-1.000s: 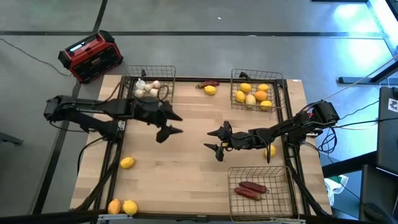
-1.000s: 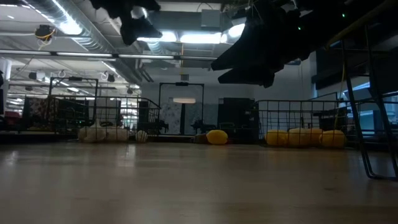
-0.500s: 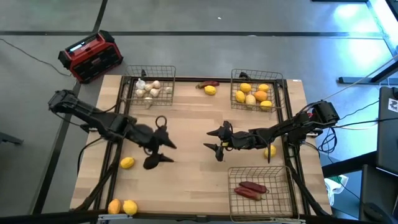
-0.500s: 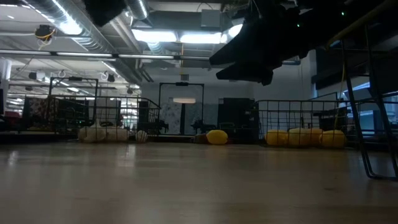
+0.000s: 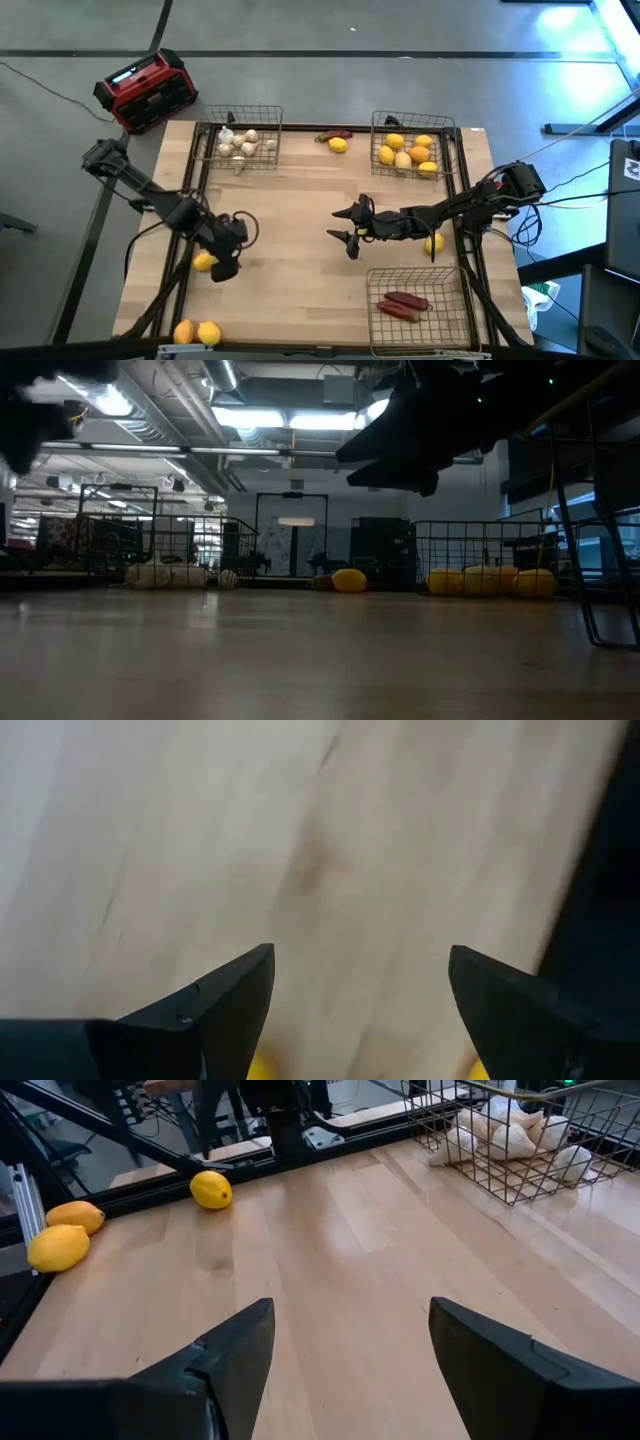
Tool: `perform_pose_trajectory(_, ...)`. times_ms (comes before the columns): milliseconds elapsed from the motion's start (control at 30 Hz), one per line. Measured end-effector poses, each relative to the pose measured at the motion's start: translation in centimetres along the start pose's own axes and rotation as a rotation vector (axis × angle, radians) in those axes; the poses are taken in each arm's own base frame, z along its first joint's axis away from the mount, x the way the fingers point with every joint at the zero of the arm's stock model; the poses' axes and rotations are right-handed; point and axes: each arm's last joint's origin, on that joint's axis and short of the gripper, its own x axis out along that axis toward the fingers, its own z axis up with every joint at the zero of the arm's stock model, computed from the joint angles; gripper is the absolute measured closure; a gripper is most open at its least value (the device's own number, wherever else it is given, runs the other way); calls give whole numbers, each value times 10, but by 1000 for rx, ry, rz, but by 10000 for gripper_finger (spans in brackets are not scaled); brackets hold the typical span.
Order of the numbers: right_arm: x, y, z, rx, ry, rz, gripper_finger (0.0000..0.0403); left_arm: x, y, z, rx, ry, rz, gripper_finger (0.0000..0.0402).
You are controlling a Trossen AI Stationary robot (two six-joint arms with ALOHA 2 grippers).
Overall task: Sort produce into baskets
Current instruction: Put the yellow lemon into the top right wire basket
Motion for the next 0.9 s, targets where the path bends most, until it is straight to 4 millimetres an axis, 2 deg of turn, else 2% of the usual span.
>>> perform_pose_trajectory(133,0,0,0,-5,2,-1,139,9,10,-15,-106,86,91,107)
perform_pose_trajectory(467,0,0,0,-24,4,-1,139,36,31,-40,-247,275,161,108)
perform_pose_trajectory(900,0,-1,0,-24,-3,-24,139,61,32,-60,-166,439,246,108)
